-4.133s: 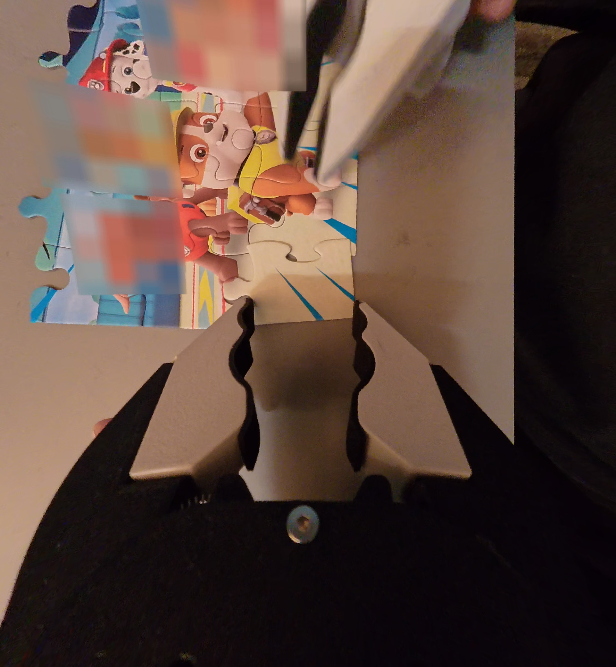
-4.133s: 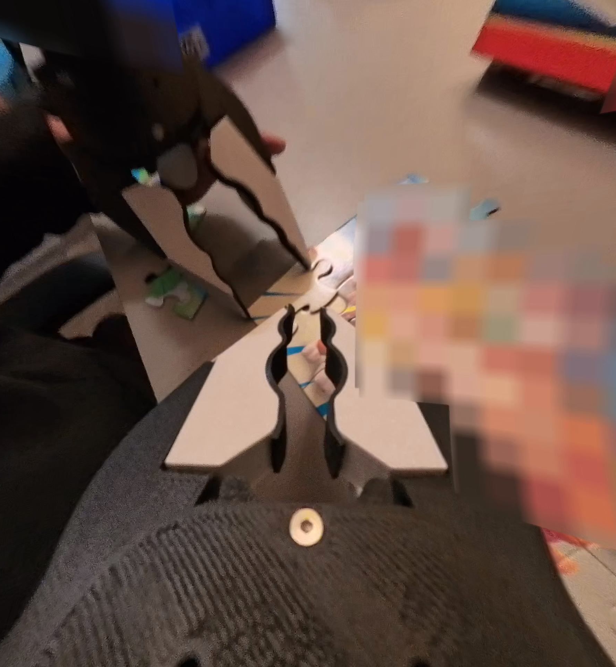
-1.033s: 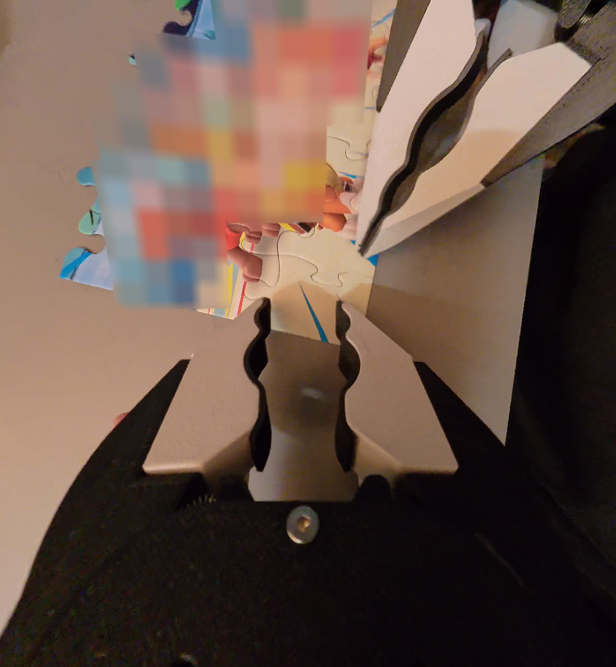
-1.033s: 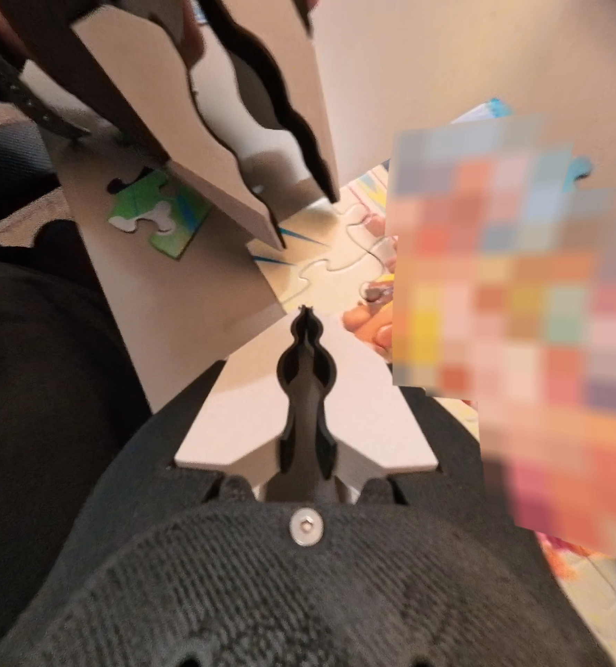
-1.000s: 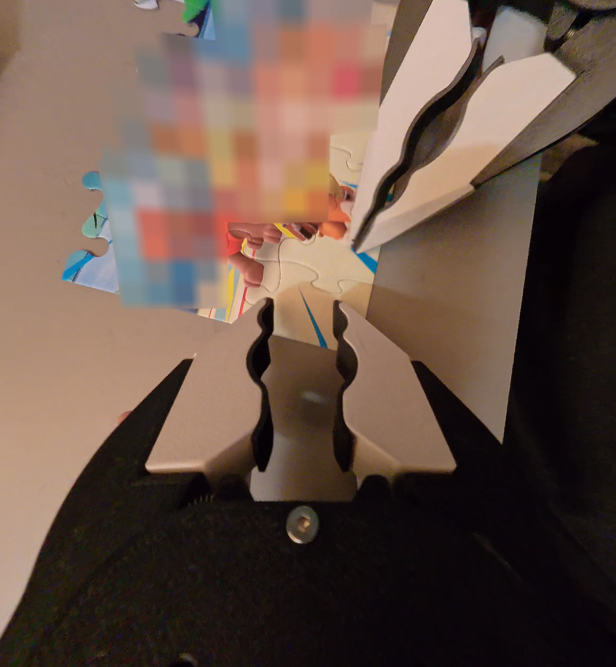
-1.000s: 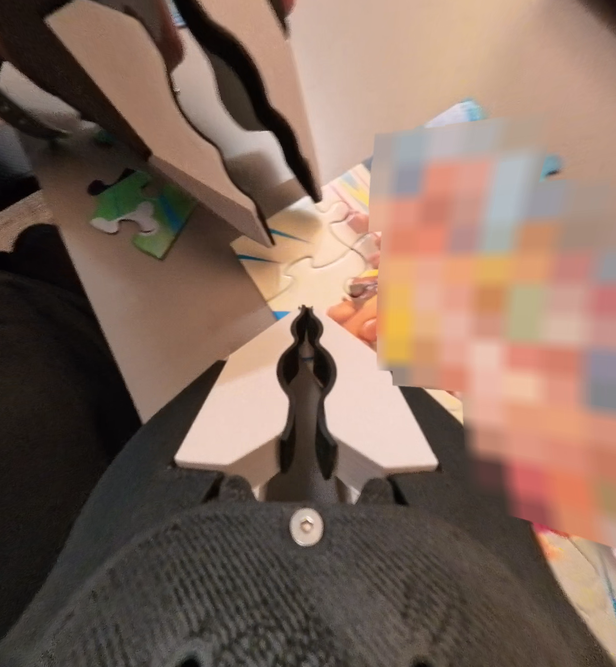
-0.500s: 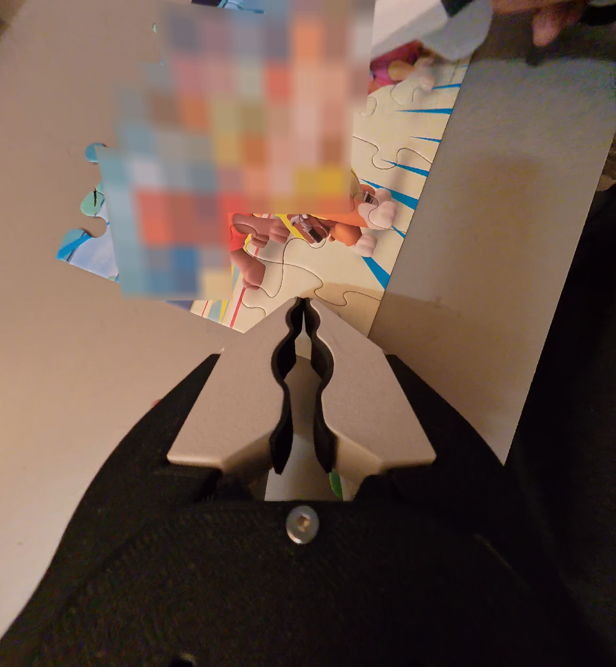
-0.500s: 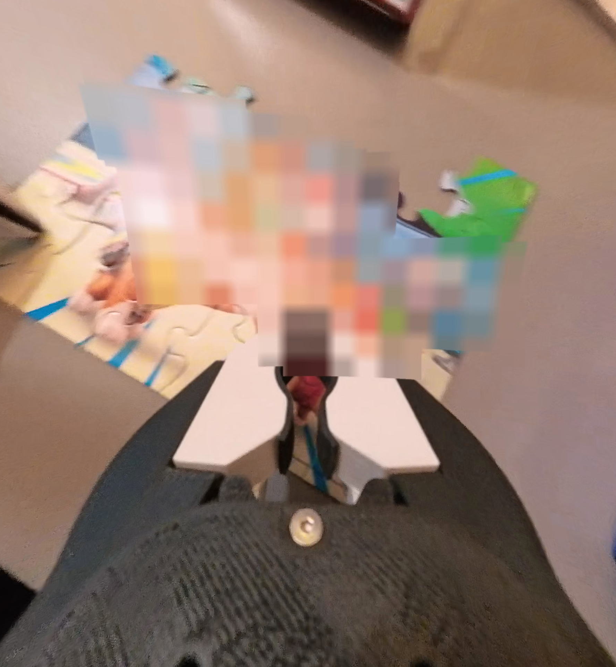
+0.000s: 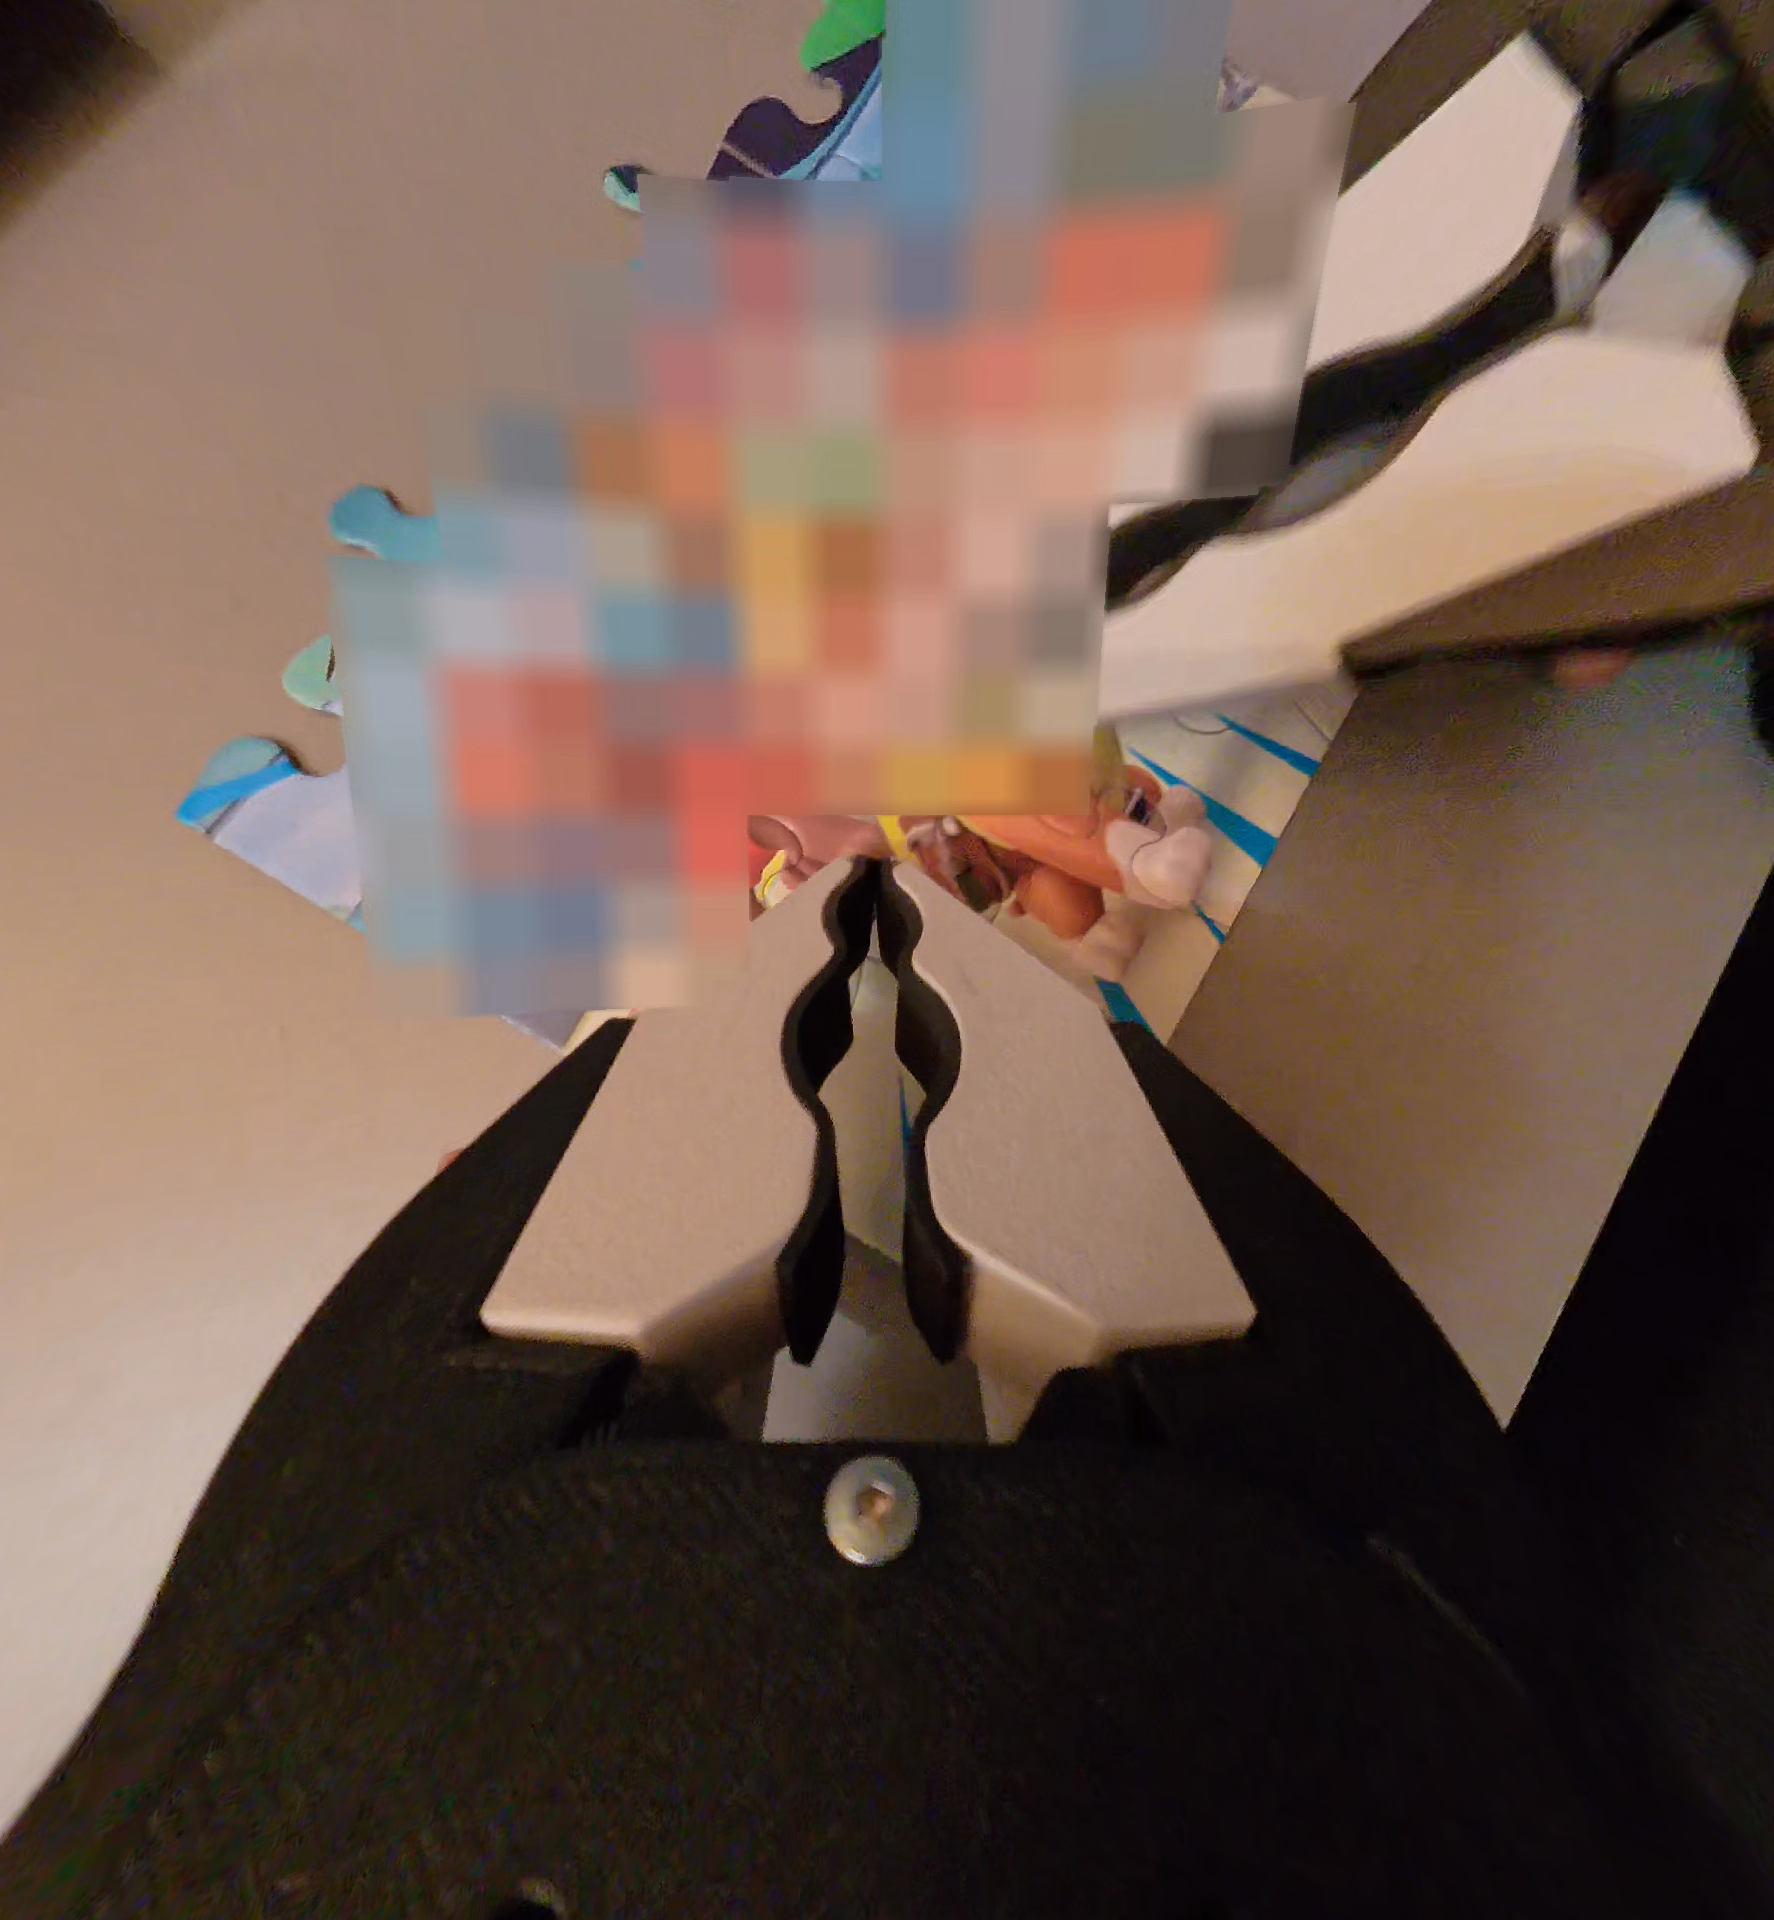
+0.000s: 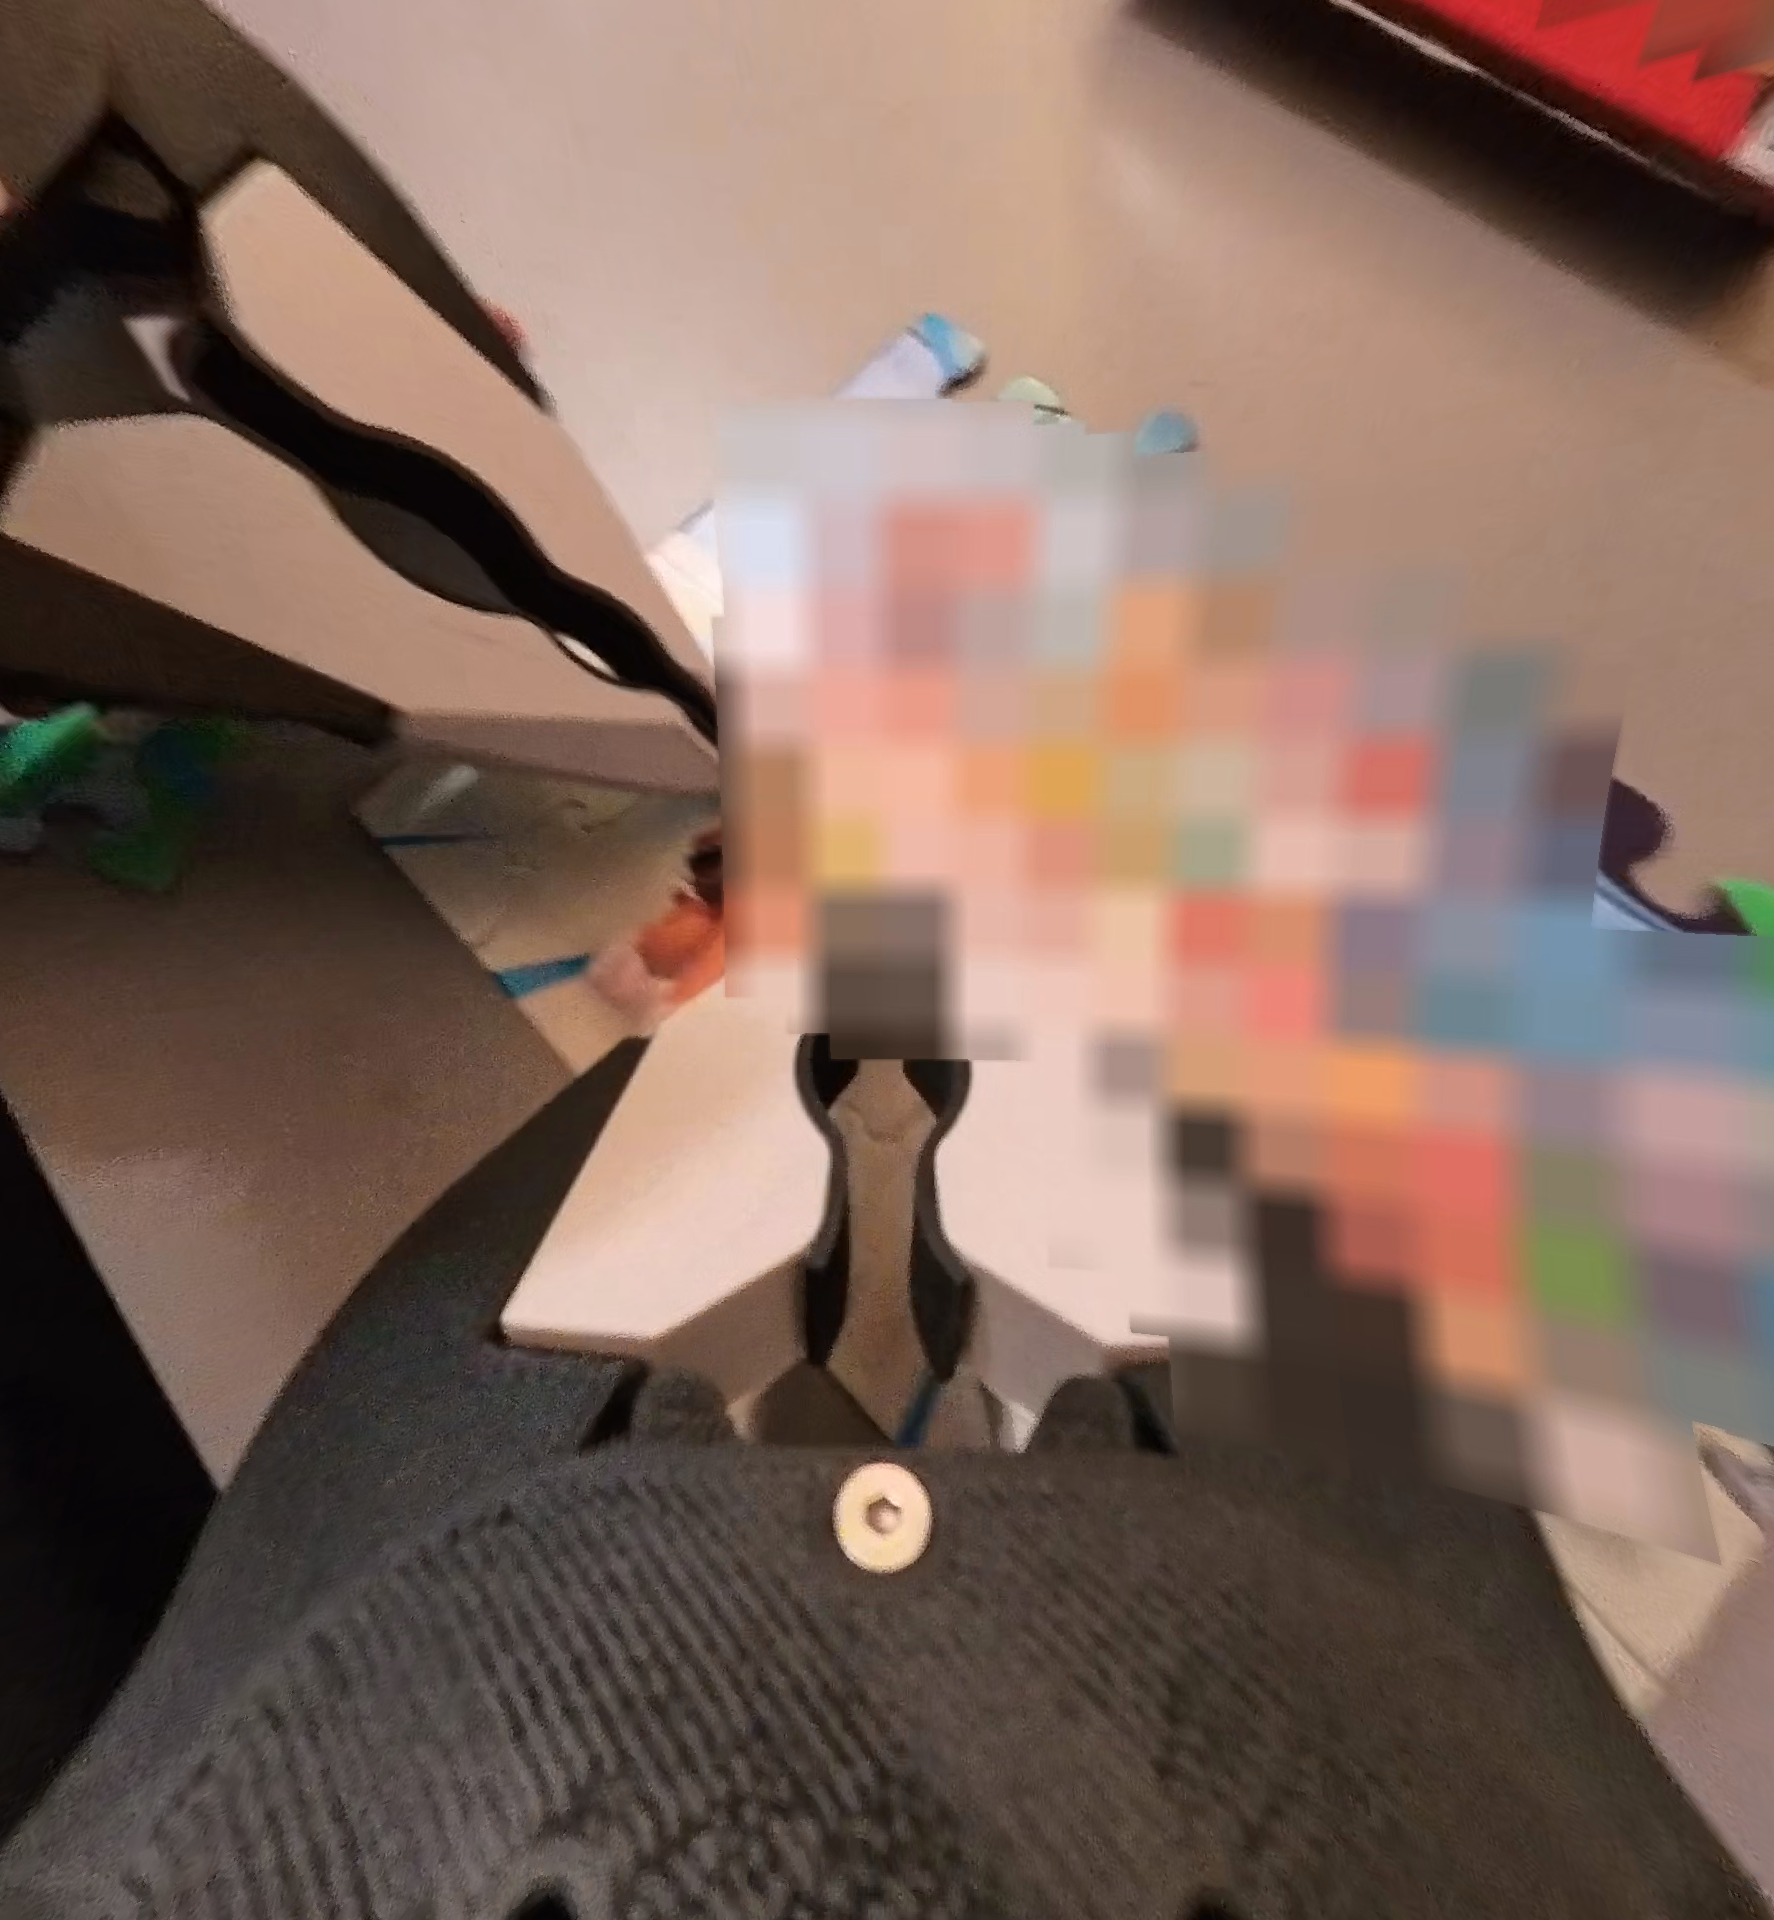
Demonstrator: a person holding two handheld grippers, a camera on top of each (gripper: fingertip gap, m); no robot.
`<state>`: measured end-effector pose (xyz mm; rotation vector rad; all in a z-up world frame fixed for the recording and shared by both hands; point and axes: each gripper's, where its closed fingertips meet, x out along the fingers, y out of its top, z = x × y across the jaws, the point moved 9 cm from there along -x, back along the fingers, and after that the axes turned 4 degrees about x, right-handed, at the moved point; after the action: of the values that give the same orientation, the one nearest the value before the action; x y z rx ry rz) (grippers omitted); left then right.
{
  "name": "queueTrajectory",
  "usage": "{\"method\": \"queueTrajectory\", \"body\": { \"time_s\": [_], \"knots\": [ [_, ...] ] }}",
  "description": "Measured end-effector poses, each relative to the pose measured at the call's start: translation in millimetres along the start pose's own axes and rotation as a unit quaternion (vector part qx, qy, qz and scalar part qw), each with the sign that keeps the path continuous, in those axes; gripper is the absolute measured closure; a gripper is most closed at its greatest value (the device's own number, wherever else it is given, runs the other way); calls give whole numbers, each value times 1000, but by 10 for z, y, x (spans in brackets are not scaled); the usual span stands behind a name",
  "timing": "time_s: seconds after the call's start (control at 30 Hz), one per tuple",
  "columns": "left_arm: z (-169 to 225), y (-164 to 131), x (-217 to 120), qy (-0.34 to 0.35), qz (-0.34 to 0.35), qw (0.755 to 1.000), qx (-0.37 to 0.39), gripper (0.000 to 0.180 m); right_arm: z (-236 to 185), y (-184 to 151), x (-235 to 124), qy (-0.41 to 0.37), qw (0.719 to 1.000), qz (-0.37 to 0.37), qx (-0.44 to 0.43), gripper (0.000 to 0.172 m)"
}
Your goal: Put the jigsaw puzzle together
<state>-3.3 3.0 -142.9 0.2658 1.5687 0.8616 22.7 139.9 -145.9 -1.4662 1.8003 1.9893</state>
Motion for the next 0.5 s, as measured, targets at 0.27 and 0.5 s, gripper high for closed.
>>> {"method": "queueTrajectory", "body": {
  "time_s": [0.27,0.5],
  "knots": [
    [-261,-175,-195,51,-15,998,-41,180,803,-349,-588,-130,986,6,100,172],
    [-403,-234,-414,41,46,992,-110,180,837,-321,-804,-115,982,75,126,170]
  ]
}}
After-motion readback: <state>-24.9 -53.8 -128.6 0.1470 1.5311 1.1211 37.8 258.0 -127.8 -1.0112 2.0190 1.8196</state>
